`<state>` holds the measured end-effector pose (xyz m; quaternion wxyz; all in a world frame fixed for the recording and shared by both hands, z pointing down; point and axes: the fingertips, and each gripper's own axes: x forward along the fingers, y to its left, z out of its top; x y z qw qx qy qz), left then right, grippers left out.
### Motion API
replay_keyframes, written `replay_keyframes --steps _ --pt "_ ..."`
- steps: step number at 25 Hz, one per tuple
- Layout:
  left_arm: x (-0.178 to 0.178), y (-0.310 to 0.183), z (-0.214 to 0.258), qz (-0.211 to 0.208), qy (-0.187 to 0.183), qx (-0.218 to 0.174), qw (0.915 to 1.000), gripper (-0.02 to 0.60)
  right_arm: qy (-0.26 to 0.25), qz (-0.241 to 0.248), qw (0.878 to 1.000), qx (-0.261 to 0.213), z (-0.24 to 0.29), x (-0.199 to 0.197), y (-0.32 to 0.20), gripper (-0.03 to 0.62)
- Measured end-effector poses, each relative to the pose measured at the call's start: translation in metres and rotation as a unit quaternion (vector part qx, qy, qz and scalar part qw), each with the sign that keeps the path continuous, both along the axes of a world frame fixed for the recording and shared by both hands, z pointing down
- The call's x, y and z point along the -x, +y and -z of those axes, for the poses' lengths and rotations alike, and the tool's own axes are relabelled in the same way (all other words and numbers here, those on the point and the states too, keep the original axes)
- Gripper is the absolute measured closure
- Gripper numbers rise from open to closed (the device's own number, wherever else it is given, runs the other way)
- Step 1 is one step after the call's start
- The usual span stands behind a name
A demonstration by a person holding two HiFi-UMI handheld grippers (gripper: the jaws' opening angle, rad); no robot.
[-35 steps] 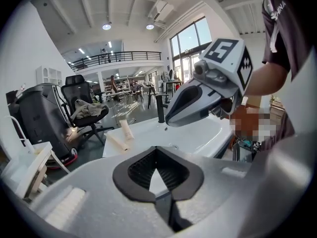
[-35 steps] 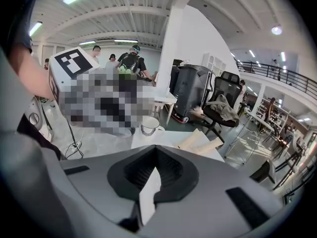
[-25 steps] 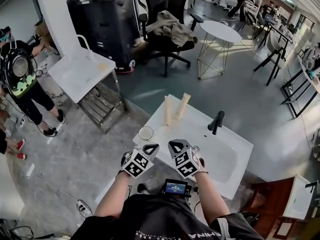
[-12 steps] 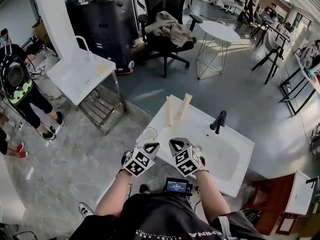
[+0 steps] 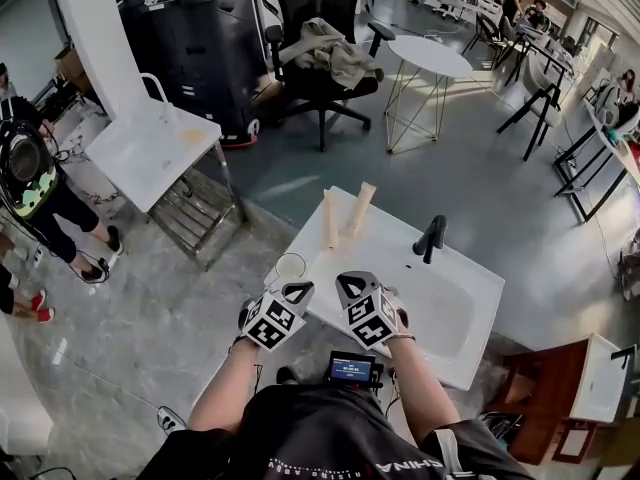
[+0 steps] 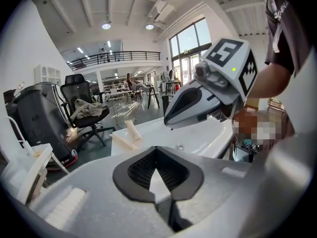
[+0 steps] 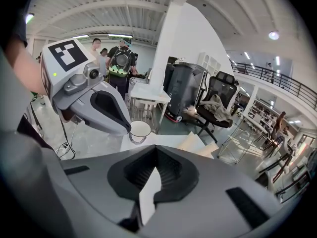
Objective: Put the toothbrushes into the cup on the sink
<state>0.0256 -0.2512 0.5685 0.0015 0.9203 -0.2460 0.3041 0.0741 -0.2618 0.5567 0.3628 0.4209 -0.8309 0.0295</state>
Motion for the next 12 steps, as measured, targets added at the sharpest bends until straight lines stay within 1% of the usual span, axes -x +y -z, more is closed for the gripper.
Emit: replay_keyframes --steps 7,12 --pt "-0.018 -0.007 -0.007 0.019 -0.009 0.006 0.9998 0.577 0.003 0.001 1.000 -0.002 -0.006 -0.025 -0.012 0.585" --pt "-0.037 -0.016 -0.018 0.044 -0.011 0.013 0.9989 0.577 0.011 0.007 1.000 -0.004 -0.020 -0.043 -0.033 0.583"
